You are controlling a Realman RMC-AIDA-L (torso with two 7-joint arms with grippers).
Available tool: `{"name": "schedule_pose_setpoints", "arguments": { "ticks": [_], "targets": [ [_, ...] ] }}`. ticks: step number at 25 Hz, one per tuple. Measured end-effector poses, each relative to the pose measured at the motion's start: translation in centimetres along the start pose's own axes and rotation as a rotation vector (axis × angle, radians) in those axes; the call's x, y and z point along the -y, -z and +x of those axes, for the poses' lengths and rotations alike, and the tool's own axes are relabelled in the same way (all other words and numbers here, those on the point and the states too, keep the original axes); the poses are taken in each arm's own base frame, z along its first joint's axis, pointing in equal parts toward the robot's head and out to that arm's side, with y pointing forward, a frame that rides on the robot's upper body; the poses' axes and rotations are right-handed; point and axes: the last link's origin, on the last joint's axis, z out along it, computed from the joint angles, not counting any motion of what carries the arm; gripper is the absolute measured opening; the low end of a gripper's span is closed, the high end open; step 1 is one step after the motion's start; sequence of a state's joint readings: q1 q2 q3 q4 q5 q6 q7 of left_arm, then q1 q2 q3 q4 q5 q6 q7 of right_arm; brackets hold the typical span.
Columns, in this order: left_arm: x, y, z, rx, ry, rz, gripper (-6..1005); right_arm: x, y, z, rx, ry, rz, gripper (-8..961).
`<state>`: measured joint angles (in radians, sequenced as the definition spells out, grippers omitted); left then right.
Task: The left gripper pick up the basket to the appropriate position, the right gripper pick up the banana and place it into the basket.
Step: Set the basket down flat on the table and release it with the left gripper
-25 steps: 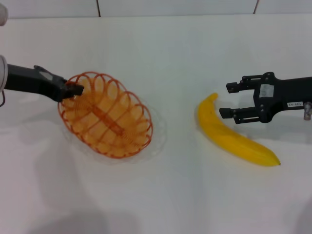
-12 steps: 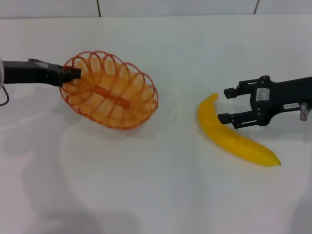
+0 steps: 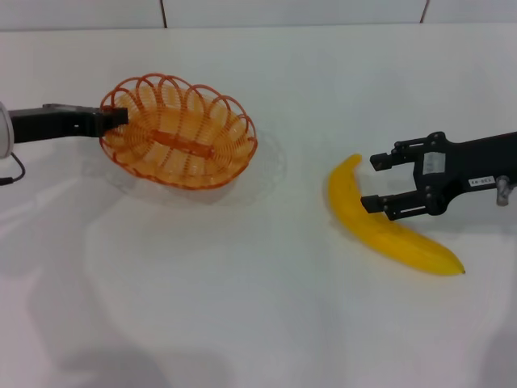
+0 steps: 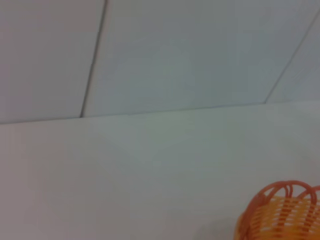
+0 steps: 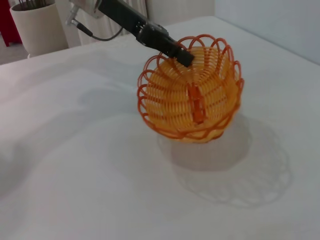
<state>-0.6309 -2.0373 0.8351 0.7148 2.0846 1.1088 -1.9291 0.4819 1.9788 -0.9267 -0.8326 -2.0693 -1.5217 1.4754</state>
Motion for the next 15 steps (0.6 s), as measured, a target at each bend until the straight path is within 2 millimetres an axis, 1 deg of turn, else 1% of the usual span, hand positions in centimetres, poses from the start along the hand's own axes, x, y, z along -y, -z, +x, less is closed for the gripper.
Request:
{"name": "schedule_pose_setpoints", "arguments": {
  "ticks": [6,11,15],
  "targets": [
    [0.2,-0.9,-0.8,-0.035,0.039,0.014,87,0.0,-0.1,0.1,-0.005,-0.009,-0.002,757],
    [0.2,-2.1,-1.4,-0.012,0.056,0.034,87,-0.1,-0.1,-0.1,-0.004,-0.016,-0.012,758],
    [0.1,-2.4,-1.8,0.0,0.06,0.034,87,-0.1,-0.1,-0.1,-0.012,-0.015,-0.016,759]
  ]
}}
